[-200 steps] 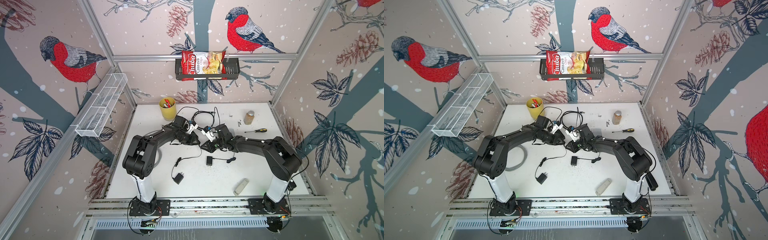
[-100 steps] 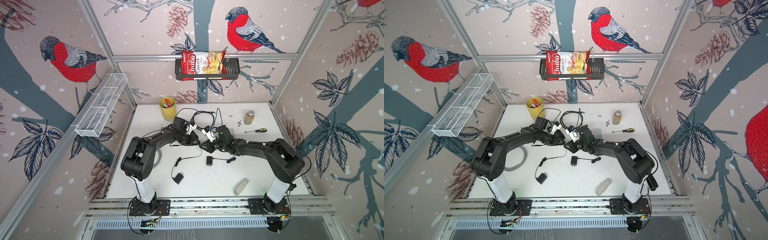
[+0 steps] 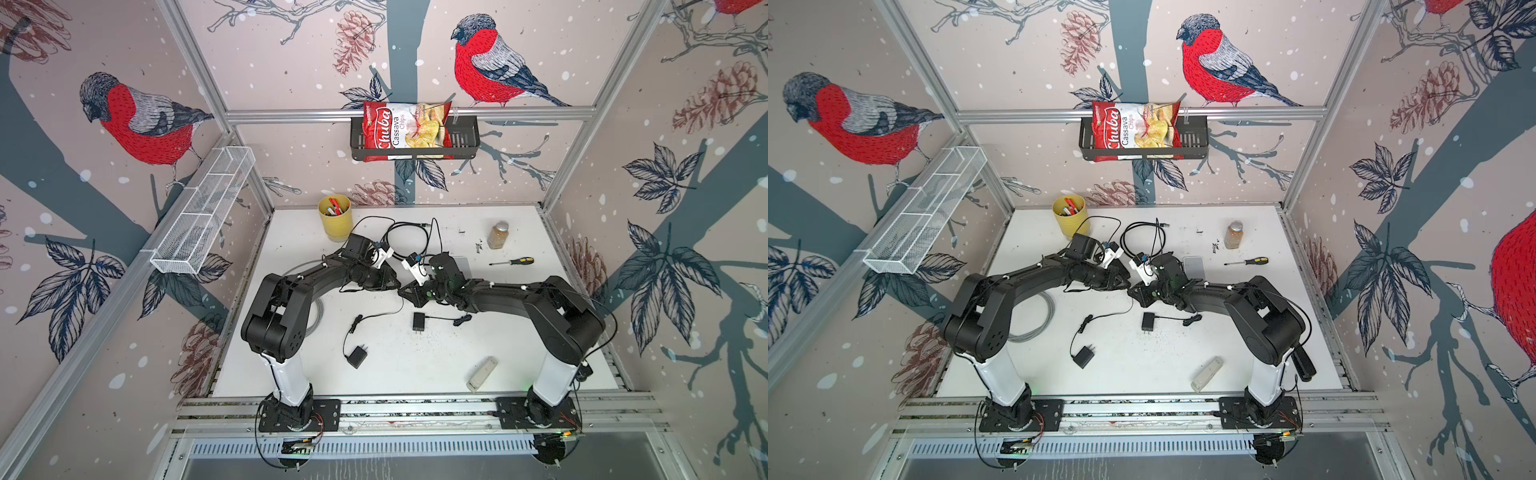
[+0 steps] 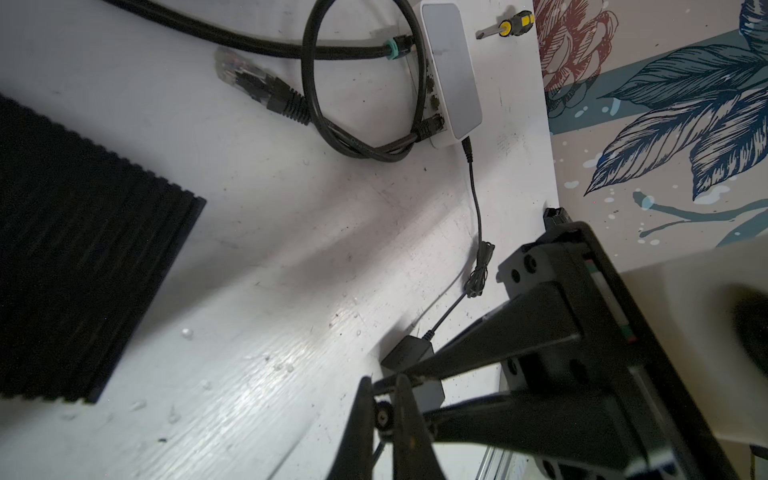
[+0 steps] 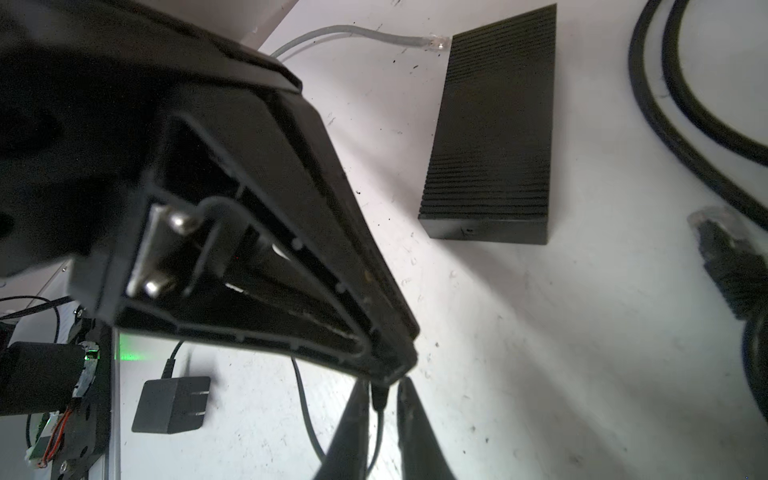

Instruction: Insert the plug into the switch port

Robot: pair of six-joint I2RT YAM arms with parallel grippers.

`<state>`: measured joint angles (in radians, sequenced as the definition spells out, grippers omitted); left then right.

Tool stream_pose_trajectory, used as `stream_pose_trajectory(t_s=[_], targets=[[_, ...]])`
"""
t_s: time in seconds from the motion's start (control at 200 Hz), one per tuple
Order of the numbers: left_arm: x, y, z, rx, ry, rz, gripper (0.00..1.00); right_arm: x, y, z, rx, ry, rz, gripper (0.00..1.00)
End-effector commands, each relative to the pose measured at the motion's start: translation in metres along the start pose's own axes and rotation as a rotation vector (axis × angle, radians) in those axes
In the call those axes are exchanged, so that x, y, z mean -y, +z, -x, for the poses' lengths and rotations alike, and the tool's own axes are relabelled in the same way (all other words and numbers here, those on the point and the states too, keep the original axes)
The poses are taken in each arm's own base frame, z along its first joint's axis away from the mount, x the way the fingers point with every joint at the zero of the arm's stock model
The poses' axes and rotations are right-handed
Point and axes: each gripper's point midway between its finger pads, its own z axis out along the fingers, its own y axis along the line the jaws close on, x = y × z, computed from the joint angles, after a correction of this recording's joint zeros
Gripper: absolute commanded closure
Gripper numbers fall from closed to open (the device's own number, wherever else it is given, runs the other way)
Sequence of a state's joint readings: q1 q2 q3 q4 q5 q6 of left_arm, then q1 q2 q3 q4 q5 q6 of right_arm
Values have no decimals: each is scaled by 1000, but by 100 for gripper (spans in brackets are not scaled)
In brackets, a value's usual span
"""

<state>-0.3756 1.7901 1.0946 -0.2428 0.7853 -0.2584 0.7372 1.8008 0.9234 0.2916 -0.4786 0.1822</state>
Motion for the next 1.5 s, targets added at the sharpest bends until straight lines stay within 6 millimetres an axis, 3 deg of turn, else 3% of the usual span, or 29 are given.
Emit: stream_pose_trajectory(t_s=[0.0, 0.185, 0.335, 0.881, 1.051, 1.496], targets=[[6, -1, 3, 12, 14, -26, 99, -2, -1, 8, 31, -17, 2, 88], [4, -2, 5, 25, 5, -25, 99, -4, -2, 5, 31, -18, 9, 92], [5, -3, 8, 51, -16, -40, 99, -6, -4, 7, 59, -7, 16, 86], [7, -3, 8, 63, -38, -70, 99, -14, -3, 8, 91, -9, 37, 88], [7, -3, 9, 68, -42, -71, 99, -13, -3, 8, 94, -4, 33, 84], [9, -4, 9, 74, -49, -80, 98, -14, -4, 8, 108, -6, 35, 94]])
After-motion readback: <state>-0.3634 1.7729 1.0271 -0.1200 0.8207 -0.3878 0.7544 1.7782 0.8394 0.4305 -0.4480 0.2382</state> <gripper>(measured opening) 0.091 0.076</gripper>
